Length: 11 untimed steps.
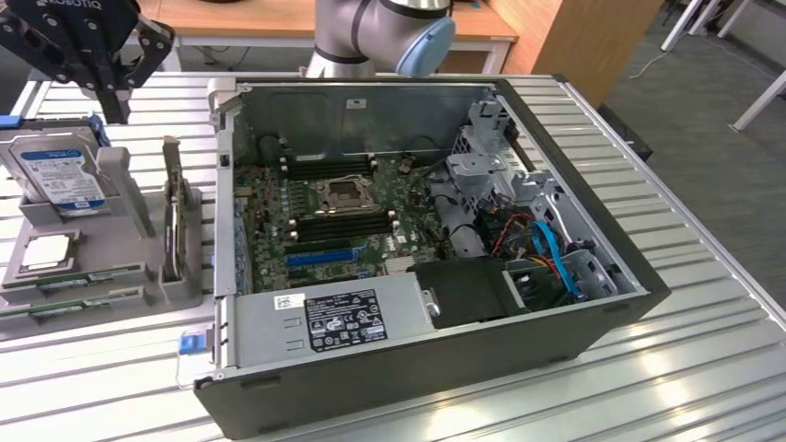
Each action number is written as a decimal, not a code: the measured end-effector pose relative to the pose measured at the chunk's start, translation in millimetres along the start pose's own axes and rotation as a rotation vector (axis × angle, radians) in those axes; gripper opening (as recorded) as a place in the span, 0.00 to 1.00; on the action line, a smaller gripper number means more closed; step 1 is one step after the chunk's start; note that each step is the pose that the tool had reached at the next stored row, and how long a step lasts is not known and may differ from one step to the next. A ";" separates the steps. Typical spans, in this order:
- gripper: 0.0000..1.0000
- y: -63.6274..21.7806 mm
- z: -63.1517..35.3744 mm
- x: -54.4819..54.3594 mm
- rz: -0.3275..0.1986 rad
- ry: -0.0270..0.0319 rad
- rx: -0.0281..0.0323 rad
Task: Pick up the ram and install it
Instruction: 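Reach for the ram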
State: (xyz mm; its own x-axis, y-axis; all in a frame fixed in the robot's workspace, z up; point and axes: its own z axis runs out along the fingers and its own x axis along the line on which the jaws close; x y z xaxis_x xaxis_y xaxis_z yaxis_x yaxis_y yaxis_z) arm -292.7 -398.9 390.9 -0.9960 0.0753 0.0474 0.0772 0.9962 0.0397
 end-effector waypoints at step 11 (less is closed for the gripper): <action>0.10 -0.5 0.4 6.3 0.000 0.0015 0.0001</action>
State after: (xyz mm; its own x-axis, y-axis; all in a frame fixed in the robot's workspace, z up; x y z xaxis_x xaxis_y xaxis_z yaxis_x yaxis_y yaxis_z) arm -299.0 -398.9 390.8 -0.9960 0.0753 0.0490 0.0772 0.9962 0.0396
